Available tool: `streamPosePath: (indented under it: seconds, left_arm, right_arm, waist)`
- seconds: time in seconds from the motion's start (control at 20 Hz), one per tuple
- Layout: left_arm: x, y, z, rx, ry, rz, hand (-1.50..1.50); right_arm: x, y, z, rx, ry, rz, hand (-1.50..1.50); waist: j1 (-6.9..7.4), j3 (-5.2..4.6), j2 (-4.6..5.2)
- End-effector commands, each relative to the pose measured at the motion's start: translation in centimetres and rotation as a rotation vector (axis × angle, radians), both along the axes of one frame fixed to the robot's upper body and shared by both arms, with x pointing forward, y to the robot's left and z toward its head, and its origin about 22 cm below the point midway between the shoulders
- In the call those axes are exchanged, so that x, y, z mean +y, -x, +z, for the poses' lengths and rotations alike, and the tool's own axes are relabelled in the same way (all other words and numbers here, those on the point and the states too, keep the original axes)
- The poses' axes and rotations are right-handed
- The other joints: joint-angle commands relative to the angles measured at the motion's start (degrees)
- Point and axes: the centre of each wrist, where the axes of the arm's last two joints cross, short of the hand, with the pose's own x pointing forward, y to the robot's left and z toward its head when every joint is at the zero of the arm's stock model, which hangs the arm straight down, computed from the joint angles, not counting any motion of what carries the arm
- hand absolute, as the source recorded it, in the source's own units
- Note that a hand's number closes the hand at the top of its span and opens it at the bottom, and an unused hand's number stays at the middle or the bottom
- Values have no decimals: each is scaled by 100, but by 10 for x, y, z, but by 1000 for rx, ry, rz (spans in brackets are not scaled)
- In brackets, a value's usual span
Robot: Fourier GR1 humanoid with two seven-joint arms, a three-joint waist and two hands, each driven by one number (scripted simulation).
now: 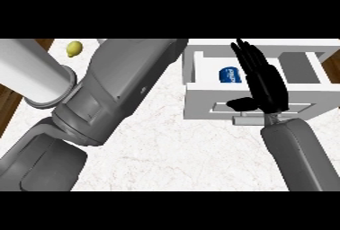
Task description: Pick up the can, place it into the drawer and close the drawer
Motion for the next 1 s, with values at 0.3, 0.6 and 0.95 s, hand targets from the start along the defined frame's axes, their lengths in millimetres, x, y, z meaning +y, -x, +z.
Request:
streamPosePath:
  seconds: [0.3,0.6,0.95]
  left_arm:
    - [23,-4,2,5,6,15,-150]
    - [61,-12,-6,23,-10,19,-150]
    - [76,-8,-2,22,-8,-8,-150]
  right_arm:
    - [25,-57,-24,-72,67,-121,-150]
    - [9,-82,-16,-148,66,-181,-150]
    - [28,-105,12,-193,65,-215,-150]
  waist:
    - [227,-3,-48]
    - [330,-3,-46]
    - [569,-6,-31]
